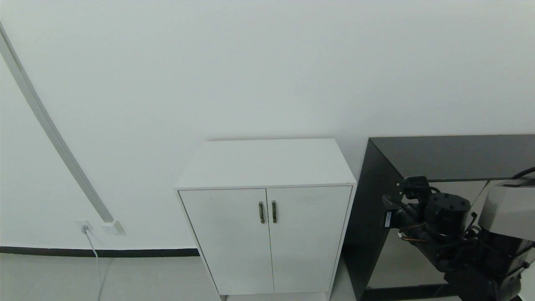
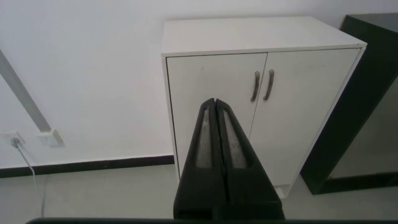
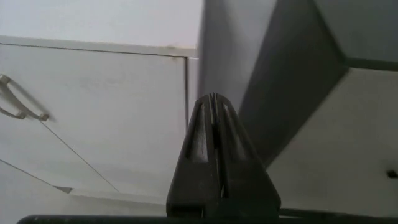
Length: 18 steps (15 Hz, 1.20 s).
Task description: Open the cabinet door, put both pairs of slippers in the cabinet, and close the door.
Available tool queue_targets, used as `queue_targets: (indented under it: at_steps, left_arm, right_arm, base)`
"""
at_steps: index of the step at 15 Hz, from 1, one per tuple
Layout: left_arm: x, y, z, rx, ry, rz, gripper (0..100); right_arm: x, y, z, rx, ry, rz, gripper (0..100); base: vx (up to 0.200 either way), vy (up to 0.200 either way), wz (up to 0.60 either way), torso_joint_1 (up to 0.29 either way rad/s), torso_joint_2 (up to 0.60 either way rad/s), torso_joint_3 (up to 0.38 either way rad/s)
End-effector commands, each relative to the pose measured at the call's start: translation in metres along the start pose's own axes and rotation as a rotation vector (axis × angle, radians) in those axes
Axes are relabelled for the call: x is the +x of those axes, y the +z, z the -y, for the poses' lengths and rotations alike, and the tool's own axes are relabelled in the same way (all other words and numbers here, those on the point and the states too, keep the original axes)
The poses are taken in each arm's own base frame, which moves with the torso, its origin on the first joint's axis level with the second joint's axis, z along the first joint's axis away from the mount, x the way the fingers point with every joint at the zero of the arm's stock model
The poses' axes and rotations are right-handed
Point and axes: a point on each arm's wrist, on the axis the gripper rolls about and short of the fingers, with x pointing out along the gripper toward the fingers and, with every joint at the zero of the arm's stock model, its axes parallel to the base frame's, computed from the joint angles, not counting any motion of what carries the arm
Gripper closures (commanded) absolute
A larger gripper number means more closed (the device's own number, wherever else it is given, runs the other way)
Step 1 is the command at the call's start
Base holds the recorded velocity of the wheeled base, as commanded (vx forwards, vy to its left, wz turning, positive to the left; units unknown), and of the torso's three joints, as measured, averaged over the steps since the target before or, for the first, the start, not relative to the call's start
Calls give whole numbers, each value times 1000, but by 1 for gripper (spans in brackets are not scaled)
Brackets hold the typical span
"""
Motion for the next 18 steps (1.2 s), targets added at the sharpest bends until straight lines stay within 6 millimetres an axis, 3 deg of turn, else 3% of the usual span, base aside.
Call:
queue_targets:
  at_steps: [1,8,12,18]
  left_arm:
    - [0,0,0,0,0,0,100]
    - [0,0,0,0,0,0,100]
    - [0,0,0,0,0,0,100]
    - [0,0,0,0,0,0,100]
  right_arm:
    - [-26,12,20,6,-48,0,100]
    - [-91,33,57,20,-151,31,100]
    - [-125,40,64,26,-167,64,100]
    - [-153,51,68,28,-166,73,100]
  base:
    - [0,0,0,0,0,0]
    - [0,0,0,0,0,0]
    - [0,0,0,0,0,0]
    - [0,0,0,0,0,0]
